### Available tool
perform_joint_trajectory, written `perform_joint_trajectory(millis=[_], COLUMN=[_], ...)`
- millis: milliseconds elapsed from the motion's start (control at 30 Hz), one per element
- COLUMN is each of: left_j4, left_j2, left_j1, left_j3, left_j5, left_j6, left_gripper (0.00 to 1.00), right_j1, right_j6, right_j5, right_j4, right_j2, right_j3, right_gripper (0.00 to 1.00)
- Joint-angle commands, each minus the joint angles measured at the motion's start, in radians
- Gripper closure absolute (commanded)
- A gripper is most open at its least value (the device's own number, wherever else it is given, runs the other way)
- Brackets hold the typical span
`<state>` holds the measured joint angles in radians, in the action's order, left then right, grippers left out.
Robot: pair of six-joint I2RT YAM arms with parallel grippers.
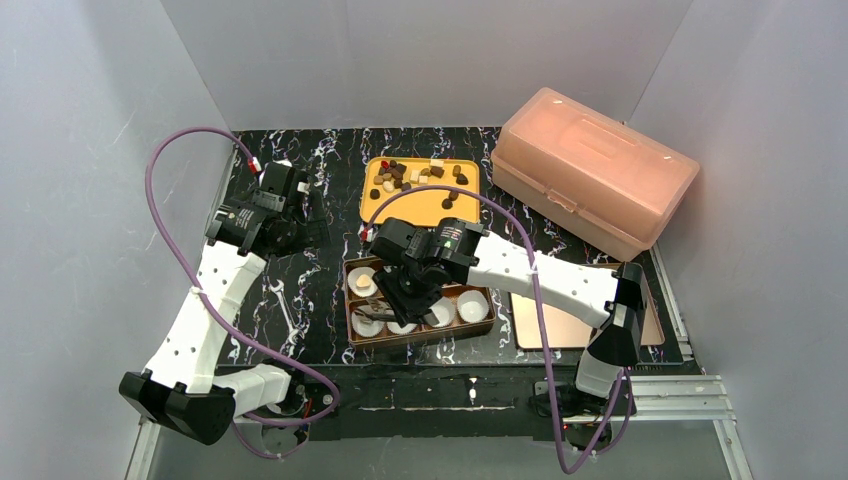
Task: Pack the chocolate
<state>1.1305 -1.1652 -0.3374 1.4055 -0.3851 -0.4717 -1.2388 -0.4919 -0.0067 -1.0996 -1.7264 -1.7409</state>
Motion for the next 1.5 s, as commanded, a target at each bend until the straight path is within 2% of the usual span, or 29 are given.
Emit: perform_joint_trajectory(millis=[0,200,500,1000,1467], left_j4=[0.017,0.018,0.018,0.007,0.003], left_j2=[0.028,0.03,0.04,0.032,0.022], left_j1=[0.008,0.01,0.011,0.014,0.014], left_j3=[0.02,0.027,0.021,0.015,0.013], left_j5=[-0.035,-0.041,-0.041,-0.018,-0.012], left_j6=[0.007,0.009,0.013,0.021,0.019], left_gripper=[0.0,0.0,0.0,0.0,0.01], right_j1=[-0.005,0.038,0.199,0.437,0.576], right_j6=[0.016,0.036,0.075,0.117,0.141], right_j5=[0.042,0.1,0.134,0.229,0.197], right_j4=[-0.01,-0.046,-0.033,-0.022,-0.002], right_j2=[0.016,0.045,0.063,-0.056,-0.208], right_j3=[-0.07,-0.12,-0.16,-0.243,-0.309], right_gripper=[0.54,0.53,0.53,0.53,0.54])
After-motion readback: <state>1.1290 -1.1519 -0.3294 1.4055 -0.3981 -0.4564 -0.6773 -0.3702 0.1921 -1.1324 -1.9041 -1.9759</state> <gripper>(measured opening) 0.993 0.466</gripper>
